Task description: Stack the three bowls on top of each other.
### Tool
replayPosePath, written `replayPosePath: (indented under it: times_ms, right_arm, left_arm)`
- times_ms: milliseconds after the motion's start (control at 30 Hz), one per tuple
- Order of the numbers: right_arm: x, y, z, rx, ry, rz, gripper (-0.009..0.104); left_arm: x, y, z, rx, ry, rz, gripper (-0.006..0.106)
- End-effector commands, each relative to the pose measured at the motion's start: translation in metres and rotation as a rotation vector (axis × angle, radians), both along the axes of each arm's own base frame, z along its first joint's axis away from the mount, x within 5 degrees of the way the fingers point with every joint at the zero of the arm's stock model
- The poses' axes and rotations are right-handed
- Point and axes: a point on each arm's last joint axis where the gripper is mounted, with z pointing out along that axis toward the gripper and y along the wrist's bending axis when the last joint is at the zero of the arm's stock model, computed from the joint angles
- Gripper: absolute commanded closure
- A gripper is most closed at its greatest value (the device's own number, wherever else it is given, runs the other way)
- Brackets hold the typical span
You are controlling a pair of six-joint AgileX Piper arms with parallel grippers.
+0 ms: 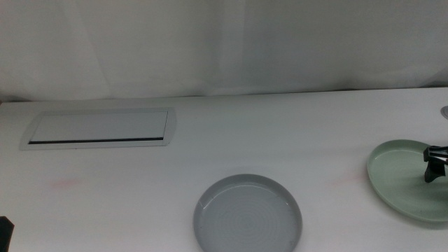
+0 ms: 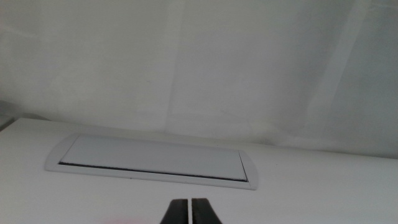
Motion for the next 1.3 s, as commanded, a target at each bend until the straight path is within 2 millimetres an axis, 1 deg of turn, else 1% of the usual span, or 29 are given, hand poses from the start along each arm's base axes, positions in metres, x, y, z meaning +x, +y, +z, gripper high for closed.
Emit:
replayPosePath:
  times_ms: [0, 67, 167, 200, 400, 567, 600, 767, 933, 1133, 1267]
  right_arm:
    - [-0.003, -0.003, -0.018, -0.004, 0.063, 0.006, 0.016]
    - [-0.003, -0.003, -0.024, 0.002, 0.086, -0.002, 0.038]
    - [-0.003, -0.003, -0.031, 0.011, 0.108, -0.019, 0.092]
    - [-0.003, -0.002, -0.033, 0.016, 0.112, -0.040, 0.097]
    - [-0.001, -0.001, -0.034, 0.043, 0.085, -0.079, 0.098]
    - [-0.001, 0.000, -0.031, 0.045, 0.085, -0.072, 0.098]
    - [-0.001, 0.000, -0.023, 0.042, 0.060, -0.072, 0.098]
    - [-0.001, 0.000, 0.004, 0.031, -0.028, -0.056, 0.098]
    - [-0.006, 0.001, 0.035, 0.018, -0.102, -0.048, 0.098]
    - [-0.020, 0.003, 0.073, 0.006, -0.165, -0.034, 0.098]
    - [-0.033, 0.006, 0.097, 0.006, -0.195, -0.016, 0.098]
  left_arm:
    - [0.000, 0.000, -0.013, -0.014, 0.034, 0.004, 0.103]
    - [0.000, 0.000, -0.013, -0.014, 0.034, 0.004, 0.103]
    - [0.000, 0.000, -0.013, -0.012, 0.034, 0.004, 0.103]
    - [0.000, 0.000, -0.013, -0.010, 0.033, 0.004, 0.103]
    - [0.000, 0.000, -0.013, -0.010, 0.033, 0.004, 0.103]
    - [0.000, 0.000, -0.013, -0.008, 0.033, 0.004, 0.103]
    - [0.000, 0.000, -0.013, -0.008, 0.033, 0.004, 0.103]
    - [0.000, 0.000, -0.013, -0.006, 0.033, 0.004, 0.103]
    - [0.000, 0.000, -0.013, -0.006, 0.033, 0.004, 0.103]
    - [0.000, 0.000, -0.013, -0.006, 0.033, 0.004, 0.103]
    - [0.000, 0.000, -0.013, -0.006, 0.033, 0.004, 0.103]
